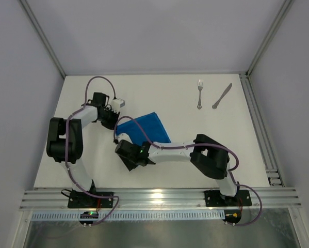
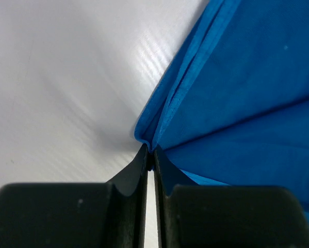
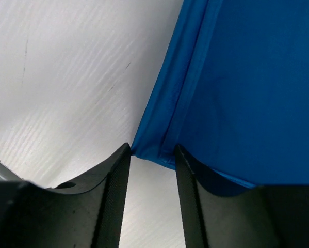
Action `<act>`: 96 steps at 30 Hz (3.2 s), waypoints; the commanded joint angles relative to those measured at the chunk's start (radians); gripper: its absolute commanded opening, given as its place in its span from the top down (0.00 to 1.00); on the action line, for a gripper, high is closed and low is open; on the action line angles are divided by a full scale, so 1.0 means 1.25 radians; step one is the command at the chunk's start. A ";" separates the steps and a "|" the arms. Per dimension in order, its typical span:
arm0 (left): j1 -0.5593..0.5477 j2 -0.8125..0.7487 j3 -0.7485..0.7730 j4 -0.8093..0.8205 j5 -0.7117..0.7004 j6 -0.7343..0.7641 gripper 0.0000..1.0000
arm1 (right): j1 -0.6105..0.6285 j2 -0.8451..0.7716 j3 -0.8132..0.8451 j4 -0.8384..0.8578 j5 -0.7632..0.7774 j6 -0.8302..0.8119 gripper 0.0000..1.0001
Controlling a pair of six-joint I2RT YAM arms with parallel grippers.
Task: Fold the napkin into a case and place the utensils inside
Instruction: Move the upper triangle-folded napkin to the center of the board.
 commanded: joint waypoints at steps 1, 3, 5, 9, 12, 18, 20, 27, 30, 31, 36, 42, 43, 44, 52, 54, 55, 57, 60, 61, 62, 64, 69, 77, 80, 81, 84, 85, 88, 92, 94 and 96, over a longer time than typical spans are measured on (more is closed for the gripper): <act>0.032 -0.045 -0.029 -0.033 0.006 0.008 0.94 | 0.004 -0.008 0.000 -0.022 0.037 -0.011 0.61; 0.038 -0.064 -0.040 -0.044 0.014 0.012 0.96 | 0.005 -0.019 -0.012 -0.028 0.058 -0.018 0.69; 0.045 -0.076 -0.056 -0.065 0.023 0.016 0.98 | 0.003 -0.041 -0.034 -0.027 0.075 -0.039 0.73; 0.057 -0.115 -0.078 -0.112 0.042 0.025 0.98 | -0.008 -0.081 -0.072 -0.024 0.075 -0.087 0.66; 0.062 -0.143 -0.105 -0.151 0.050 0.039 0.98 | -0.011 -0.127 -0.112 -0.015 0.074 -0.136 0.55; 0.073 -0.191 -0.160 -0.220 0.090 0.090 0.98 | -0.011 -0.279 -0.179 0.032 0.017 -0.179 0.37; 0.076 -0.210 -0.163 -0.243 0.109 0.113 0.98 | -0.012 -0.316 -0.213 0.052 -0.008 -0.161 0.36; 0.076 -0.223 -0.168 -0.355 0.114 0.231 0.97 | -0.149 -0.412 -0.357 0.137 -0.110 0.027 0.47; 0.076 -0.216 -0.169 -0.421 0.109 0.296 0.97 | -0.272 -0.449 -0.467 0.239 -0.197 0.146 0.63; 0.076 -0.216 -0.171 -0.448 0.104 0.328 0.97 | -0.293 -0.460 -0.482 0.264 -0.207 0.186 0.65; 0.076 -0.226 -0.201 -0.432 0.017 0.367 0.83 | -0.386 -0.450 -0.478 0.274 -0.197 0.244 0.71; 0.077 -0.270 -0.161 -0.412 -0.034 0.363 0.55 | -0.449 -0.368 -0.460 0.323 -0.224 0.292 0.72; 0.077 -0.281 -0.149 -0.417 -0.031 0.365 0.52 | -0.453 -0.358 -0.458 0.328 -0.224 0.298 0.72; 0.077 -0.293 -0.138 -0.422 -0.023 0.366 0.50 | -0.455 -0.348 -0.452 0.330 -0.222 0.306 0.72; 0.068 -0.290 0.014 -0.507 0.077 0.373 0.46 | -0.475 -0.250 -0.416 0.396 -0.233 0.329 0.75; 0.055 -0.271 0.046 -0.506 0.104 0.343 0.47 | -0.489 -0.242 -0.425 0.431 -0.239 0.341 0.77; 0.028 -0.264 0.070 -0.484 0.105 0.302 0.49 | -0.492 -0.234 -0.426 0.434 -0.237 0.350 0.77; -0.039 -0.248 0.079 -0.403 0.087 0.250 0.52 | -0.498 -0.229 -0.428 0.438 -0.224 0.357 0.77; -0.115 -0.217 0.078 -0.294 0.060 0.145 0.53 | -0.501 -0.215 -0.427 0.442 -0.218 0.363 0.79; -0.163 -0.205 0.081 -0.263 0.050 0.123 0.53 | -0.501 -0.211 -0.425 0.442 -0.217 0.363 0.79; -0.183 -0.190 0.086 -0.208 0.046 0.084 0.52 | -0.501 -0.205 -0.422 0.444 -0.218 0.365 0.79; -0.219 -0.144 0.108 -0.167 0.036 0.054 0.52 | -0.502 -0.185 -0.416 0.453 -0.232 0.365 0.81; -0.286 -0.022 0.184 -0.075 0.016 -0.014 0.49 | -0.502 -0.153 -0.408 0.476 -0.241 0.381 0.85; -0.303 0.099 0.265 -0.045 -0.013 -0.048 0.58 | -0.515 -0.114 -0.366 0.485 -0.249 0.374 0.91; -0.314 0.120 0.274 -0.033 -0.009 -0.046 0.59 | -0.519 -0.091 -0.336 0.482 -0.261 0.372 0.94; -0.318 0.125 0.275 -0.031 -0.007 -0.046 0.59 | -0.519 -0.087 -0.330 0.481 -0.260 0.373 0.94; -0.330 0.147 0.284 -0.031 -0.014 -0.044 0.59 | -0.521 -0.077 -0.320 0.485 -0.257 0.377 0.95; -0.335 0.153 0.286 -0.033 -0.022 -0.043 0.59 | -0.523 -0.076 -0.318 0.486 -0.257 0.379 0.95; -0.337 0.178 0.289 -0.031 -0.032 -0.043 0.62 | -0.526 -0.071 -0.311 0.486 -0.259 0.378 0.96; -0.340 0.191 0.290 -0.023 -0.020 -0.042 0.63 | -0.530 -0.067 -0.306 0.490 -0.263 0.378 0.96; -0.345 0.186 0.284 -0.022 -0.023 -0.039 0.63 | -0.531 -0.067 -0.308 0.501 -0.266 0.384 0.96; -0.354 0.182 0.279 -0.027 -0.025 -0.024 0.62 | -0.534 -0.067 -0.313 0.511 -0.268 0.395 0.96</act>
